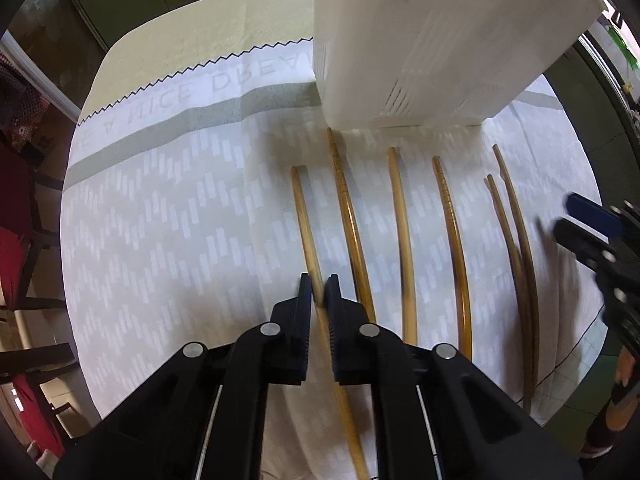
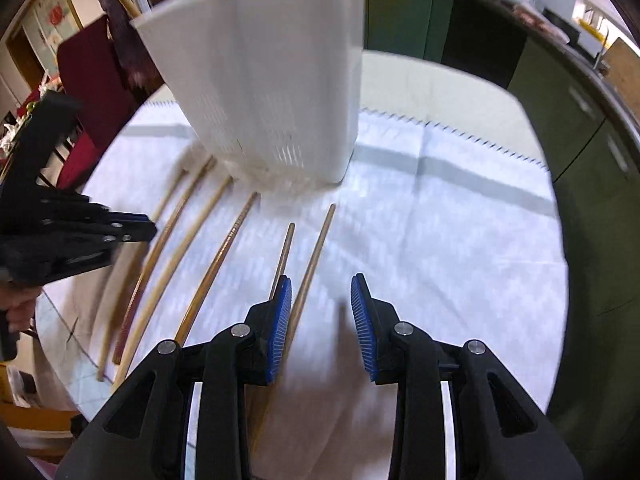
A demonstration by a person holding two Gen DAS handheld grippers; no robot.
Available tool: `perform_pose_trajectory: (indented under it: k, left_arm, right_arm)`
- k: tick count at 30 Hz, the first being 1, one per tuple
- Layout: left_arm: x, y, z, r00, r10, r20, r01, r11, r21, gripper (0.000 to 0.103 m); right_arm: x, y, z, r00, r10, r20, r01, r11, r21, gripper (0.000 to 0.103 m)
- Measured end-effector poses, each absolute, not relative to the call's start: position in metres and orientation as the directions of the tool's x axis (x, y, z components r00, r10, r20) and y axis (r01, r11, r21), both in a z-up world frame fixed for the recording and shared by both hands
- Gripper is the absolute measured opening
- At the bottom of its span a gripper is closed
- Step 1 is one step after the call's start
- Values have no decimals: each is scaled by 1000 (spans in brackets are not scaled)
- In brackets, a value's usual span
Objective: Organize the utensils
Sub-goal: 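Grasp a chopstick with each tool and lift them toward the caddy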
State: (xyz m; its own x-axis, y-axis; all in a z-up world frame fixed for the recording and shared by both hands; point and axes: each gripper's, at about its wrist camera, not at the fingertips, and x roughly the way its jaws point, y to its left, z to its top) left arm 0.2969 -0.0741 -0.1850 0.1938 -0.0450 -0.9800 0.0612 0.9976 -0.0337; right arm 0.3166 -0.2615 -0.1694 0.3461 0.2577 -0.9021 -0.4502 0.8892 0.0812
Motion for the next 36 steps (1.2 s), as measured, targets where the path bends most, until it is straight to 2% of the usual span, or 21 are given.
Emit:
perform_pose_trajectory:
  k: [4, 7, 16, 17, 19, 24, 28, 36]
  left_arm:
    - [295, -69, -187, 196, -36, -980, 72, 997, -22, 7]
    - [296, -64, -187, 212, -3, -977, 102, 995, 19, 7]
    - [304, -57, -188, 204, -3, -979, 108, 994, 19, 7]
    - [305, -57, -188, 203, -3, -979, 105, 994, 18, 8]
    - [313, -55, -188, 200, -7, -980, 99, 995, 13, 8]
    - [321, -52, -187, 210, -19, -978, 87, 996, -1, 7]
    - [319, -43, -184, 239, -32, -971, 66, 998, -16, 6]
    - [302, -27, -143, 345, -52, -937, 71, 997, -29, 6]
  right_arm:
    - [329, -249, -186, 300, 235, -925, -450, 890, 80, 31]
    - [332, -243, -193, 286, 203, -936, -447, 893, 57, 24]
    - [342, -225, -206, 281, 152, -948, -438, 899, 15, 24]
    - [342, -222, -205, 282, 148, -948, -440, 898, 9, 21]
    - [346, -219, -207, 262, 164, -951, -438, 898, 34, 19]
    - [354, -226, -207, 239, 198, -951, -404, 911, 88, 7]
    - [358, -234, -200, 264, 233, -936, -376, 918, 122, 6]
    - [336, -246, -148, 380, 311, -871, -393, 907, 153, 6]
